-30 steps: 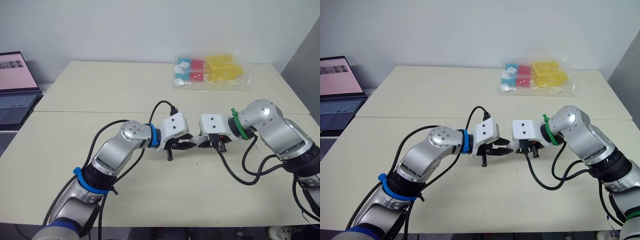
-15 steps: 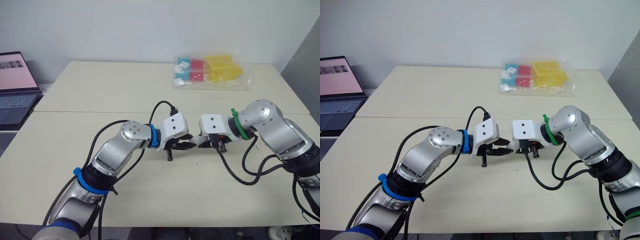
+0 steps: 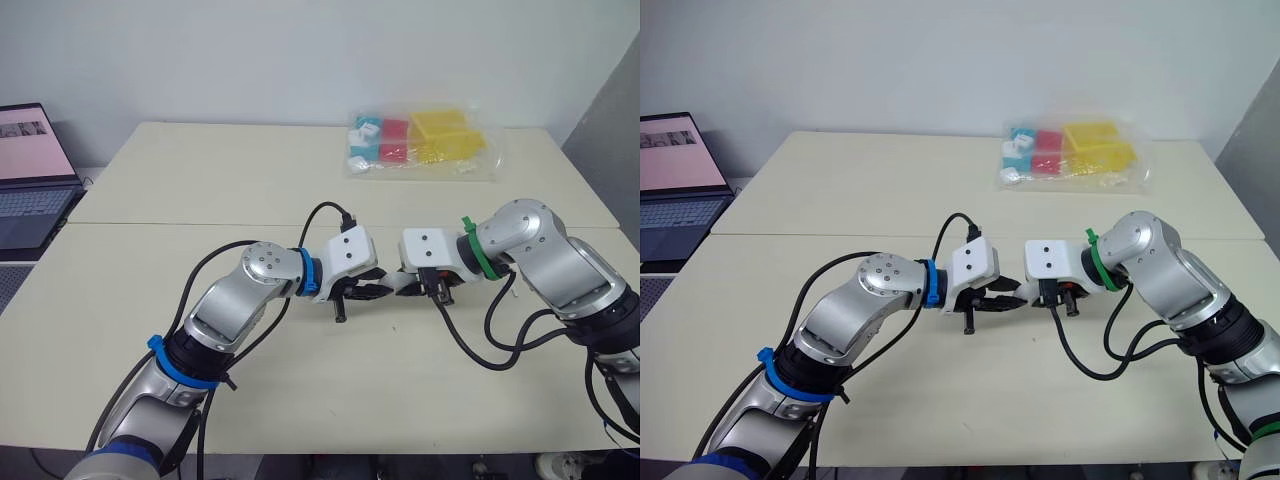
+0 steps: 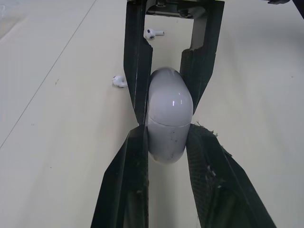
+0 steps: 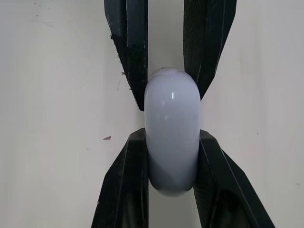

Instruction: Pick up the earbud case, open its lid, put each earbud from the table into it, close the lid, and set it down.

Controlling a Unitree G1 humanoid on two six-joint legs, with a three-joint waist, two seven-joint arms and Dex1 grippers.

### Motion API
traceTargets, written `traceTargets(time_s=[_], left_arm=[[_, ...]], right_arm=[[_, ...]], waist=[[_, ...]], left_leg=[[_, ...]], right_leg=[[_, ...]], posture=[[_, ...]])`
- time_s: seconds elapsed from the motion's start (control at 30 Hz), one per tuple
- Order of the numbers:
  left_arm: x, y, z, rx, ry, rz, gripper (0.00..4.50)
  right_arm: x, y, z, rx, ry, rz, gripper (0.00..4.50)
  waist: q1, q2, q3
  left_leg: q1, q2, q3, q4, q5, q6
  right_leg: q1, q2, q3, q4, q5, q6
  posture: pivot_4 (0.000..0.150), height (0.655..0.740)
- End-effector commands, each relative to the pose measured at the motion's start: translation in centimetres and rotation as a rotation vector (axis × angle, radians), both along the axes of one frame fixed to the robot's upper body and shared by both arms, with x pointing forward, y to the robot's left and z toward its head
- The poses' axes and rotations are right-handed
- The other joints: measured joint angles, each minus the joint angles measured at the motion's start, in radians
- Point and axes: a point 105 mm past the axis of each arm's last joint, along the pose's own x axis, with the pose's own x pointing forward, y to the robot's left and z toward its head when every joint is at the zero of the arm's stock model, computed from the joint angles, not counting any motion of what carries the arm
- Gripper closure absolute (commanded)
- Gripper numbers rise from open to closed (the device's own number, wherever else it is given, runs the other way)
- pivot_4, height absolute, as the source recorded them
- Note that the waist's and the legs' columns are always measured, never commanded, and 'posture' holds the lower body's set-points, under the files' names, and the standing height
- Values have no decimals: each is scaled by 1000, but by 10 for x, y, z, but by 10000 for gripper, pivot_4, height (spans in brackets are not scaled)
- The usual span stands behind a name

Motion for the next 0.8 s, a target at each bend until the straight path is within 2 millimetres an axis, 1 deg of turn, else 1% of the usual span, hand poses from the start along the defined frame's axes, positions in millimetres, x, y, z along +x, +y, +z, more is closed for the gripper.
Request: traceTargets(time_s=[0.03,0.1,0.17,0.23,0.8], left_arm=[[-2,-3,5,-6,-16,-11,37336],[-1,-3,6,-16,-7,-8,37336],[0,-2,6,-15,-8,-1,29753],[1,-2,7,-12,-16,3,24488],[3,-4,9,-23,-18,7,24241]], right_arm=[[-1,1,15,20,-58,12,36897],[-1,1,15,20,-57,12,36897],[-1,1,15,20,-57,12,36897],[-1,1,15,20,-57,12,36897],[0,1,13,20,-55,13,36897]], waist=[[0,0,0],[0,0,0],[0,0,0],[0,0,0],[0,0,0]], left_leg=[[0,0,0,0,0,0],[0,0,0,0,0,0],[0,0,0,0,0,0],[0,0,0,0,0,0],[0,0,0,0,0,0]], right_leg=[[0,0,0,0,0,0],[0,0,0,0,0,0],[0,0,0,0,0,0],[0,0,0,0,0,0],[0,0,0,0,0,0]], posture=[[1500,7400],[1500,7400],[1500,7400],[1500,7400],[1500,7400]])
